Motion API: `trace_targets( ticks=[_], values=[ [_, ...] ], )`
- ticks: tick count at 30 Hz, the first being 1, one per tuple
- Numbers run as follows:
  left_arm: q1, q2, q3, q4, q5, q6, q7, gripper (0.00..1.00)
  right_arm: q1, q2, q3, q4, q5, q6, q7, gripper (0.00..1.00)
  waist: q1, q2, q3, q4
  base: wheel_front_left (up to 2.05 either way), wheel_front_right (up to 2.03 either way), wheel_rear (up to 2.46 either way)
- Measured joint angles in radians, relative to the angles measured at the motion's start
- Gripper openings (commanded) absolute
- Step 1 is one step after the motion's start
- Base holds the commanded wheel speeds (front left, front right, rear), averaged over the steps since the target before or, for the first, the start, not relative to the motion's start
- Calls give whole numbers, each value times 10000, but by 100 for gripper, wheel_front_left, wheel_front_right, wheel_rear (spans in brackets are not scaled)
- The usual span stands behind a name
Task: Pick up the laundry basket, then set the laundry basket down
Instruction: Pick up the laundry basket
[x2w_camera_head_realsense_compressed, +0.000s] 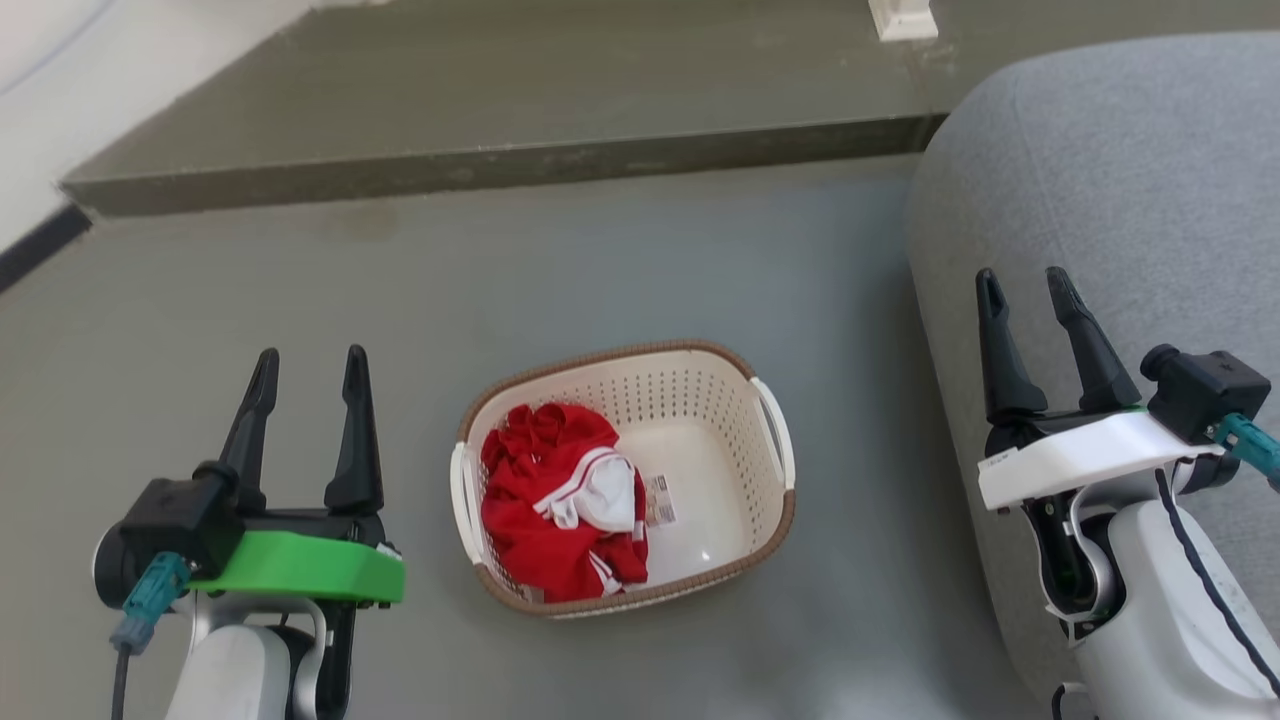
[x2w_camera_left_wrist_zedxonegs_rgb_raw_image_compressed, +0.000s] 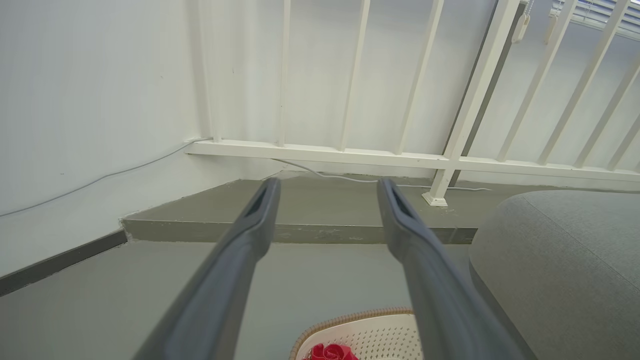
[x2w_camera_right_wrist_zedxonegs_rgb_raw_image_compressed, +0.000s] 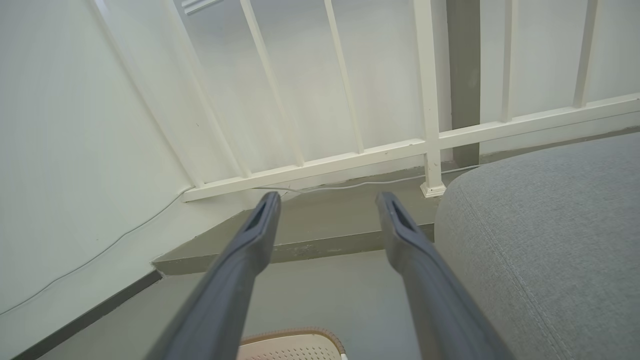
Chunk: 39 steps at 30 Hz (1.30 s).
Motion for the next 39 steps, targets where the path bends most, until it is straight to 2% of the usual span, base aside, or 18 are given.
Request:
trace_targets(
  ticks=[15, 25, 39],
  values=[
    [-1361, -33, -6, 673, -403, 31, -2, 100, -1185, -12, -36, 880, -2, 205, -2, 100, 1, 0, 1929, -11, 0, 0, 0],
    [-2179, -73, -121, 2033, -512, 13, -13, 100, -2016, -42, 460, 2349, -48, 426, -13, 100, 0, 0, 3110, 27, 0, 0, 0],
    [-3611, -142, -550, 4625, -1593, -244, -13, 100, -3446, 242, 1091, 4368, 42, 600, 242, 100, 1, 0, 4563, 273, 0, 0, 0]
  ],
)
